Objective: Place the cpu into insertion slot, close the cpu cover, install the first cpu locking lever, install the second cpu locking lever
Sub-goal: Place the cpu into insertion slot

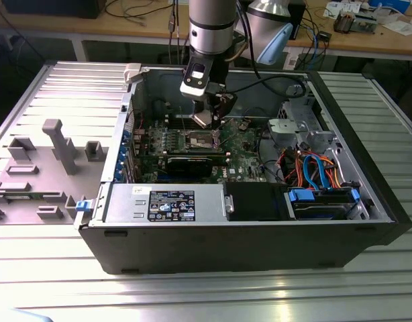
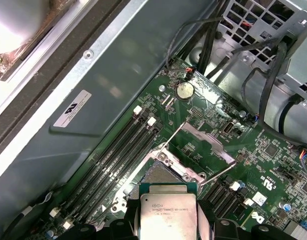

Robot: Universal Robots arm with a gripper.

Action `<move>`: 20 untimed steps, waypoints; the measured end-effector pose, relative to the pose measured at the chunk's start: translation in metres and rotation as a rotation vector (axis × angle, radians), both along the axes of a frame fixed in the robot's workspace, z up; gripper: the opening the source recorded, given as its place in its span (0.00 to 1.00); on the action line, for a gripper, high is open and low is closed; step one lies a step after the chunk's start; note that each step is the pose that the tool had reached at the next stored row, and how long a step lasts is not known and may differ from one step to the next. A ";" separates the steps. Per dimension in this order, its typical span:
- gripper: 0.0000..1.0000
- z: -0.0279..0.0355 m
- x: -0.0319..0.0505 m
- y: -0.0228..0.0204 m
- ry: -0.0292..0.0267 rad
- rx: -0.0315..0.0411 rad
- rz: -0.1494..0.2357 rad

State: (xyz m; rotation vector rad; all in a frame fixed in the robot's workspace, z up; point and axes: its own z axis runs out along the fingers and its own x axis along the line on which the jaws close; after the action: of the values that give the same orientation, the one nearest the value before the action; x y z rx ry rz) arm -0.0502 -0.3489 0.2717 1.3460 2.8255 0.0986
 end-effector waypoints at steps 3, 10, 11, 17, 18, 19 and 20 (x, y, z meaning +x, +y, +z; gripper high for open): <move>0.55 -0.0001 0.0000 0.0000 0.0000 0.0000 -0.002; 0.55 -0.0004 0.0000 0.0000 0.0000 0.0000 -0.005; 0.55 -0.0005 0.0000 0.0000 0.0000 0.0000 -0.005; 0.55 -0.0011 0.0000 0.0000 -0.0001 -0.0048 -0.011; 0.55 -0.0011 0.0000 0.0000 -0.0001 -0.0072 -0.012; 0.55 -0.0011 0.0000 0.0000 -0.0001 -0.0097 -0.013; 0.55 -0.0011 0.0000 0.0000 -0.0001 -0.0156 -0.015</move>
State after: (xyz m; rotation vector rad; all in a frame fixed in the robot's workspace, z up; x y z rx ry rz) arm -0.0502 -0.3489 0.2706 1.3638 2.8096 0.0763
